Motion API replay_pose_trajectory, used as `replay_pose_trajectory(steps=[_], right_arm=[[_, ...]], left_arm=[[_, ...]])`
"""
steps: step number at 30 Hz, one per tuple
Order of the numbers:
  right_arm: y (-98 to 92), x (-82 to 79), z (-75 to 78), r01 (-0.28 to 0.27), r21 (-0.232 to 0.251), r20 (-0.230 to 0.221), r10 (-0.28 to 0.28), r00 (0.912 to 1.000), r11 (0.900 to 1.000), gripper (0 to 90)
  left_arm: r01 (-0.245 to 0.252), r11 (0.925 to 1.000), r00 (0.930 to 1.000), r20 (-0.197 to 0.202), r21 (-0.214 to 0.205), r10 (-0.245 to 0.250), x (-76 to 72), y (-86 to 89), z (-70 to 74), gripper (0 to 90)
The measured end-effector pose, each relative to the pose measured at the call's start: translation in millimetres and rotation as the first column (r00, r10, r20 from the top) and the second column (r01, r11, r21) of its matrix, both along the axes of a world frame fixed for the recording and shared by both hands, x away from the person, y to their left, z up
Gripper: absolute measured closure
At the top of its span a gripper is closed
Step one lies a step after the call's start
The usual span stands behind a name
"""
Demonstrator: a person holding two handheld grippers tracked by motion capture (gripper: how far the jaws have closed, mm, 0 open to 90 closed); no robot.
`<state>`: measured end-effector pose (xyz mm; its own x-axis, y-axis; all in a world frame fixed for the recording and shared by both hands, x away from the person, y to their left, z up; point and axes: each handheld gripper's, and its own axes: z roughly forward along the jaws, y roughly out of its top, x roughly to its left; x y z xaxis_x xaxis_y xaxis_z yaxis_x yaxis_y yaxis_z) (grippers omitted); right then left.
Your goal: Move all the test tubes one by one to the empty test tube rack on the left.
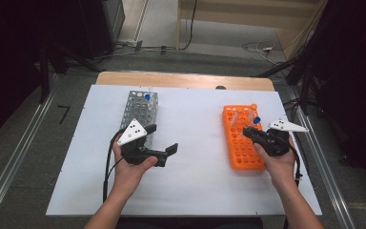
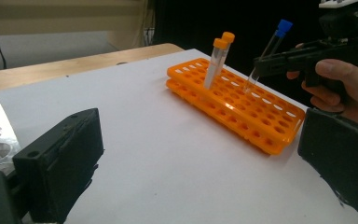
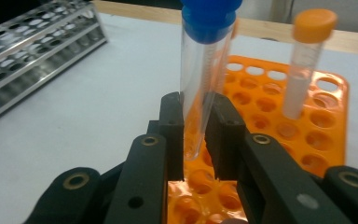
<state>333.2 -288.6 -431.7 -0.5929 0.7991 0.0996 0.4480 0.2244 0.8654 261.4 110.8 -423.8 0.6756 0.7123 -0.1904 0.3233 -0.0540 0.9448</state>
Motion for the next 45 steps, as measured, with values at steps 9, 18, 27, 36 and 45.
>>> replay_pose_trajectory(steps=[9,18,27,36,45], right_arm=[[23.3,-12.3,5.1,-0.138,0.009,0.001,0.138,0.9904,0.9903,75.4],[49.0,-25.3,7.2,-0.244,0.021,-0.012,0.244,0.9697,0.9697,75.4],[71.0,-36.7,7.0,-0.317,0.019,-0.022,0.317,0.9481,0.9482,75.4],[93.1,-49.9,6.2,-0.396,0.004,-0.031,0.396,0.9176,0.9181,75.5],[110.9,-60.1,4.3,-0.460,-0.007,-0.046,0.460,0.8870,0.8878,75.4]], left_arm=[[0.028,0.9996,0.9996,0.000,-0.004,-0.028,-2.1,-7.7,0.7,0.0],[0.066,0.9978,0.9978,0.002,-0.006,-0.066,-5.1,-17.3,1.2,0.5],[0.121,0.9925,0.9927,0.008,-0.022,-0.120,-8.5,-26.1,2.4,6.3],[0.177,0.9842,0.9841,0.016,-0.007,-0.177,-12.0,-41.8,3.3,27.9],[0.238,0.9711,0.9712,0.010,-0.019,-0.238,-13.4,-51.1,3.8,52.0]])
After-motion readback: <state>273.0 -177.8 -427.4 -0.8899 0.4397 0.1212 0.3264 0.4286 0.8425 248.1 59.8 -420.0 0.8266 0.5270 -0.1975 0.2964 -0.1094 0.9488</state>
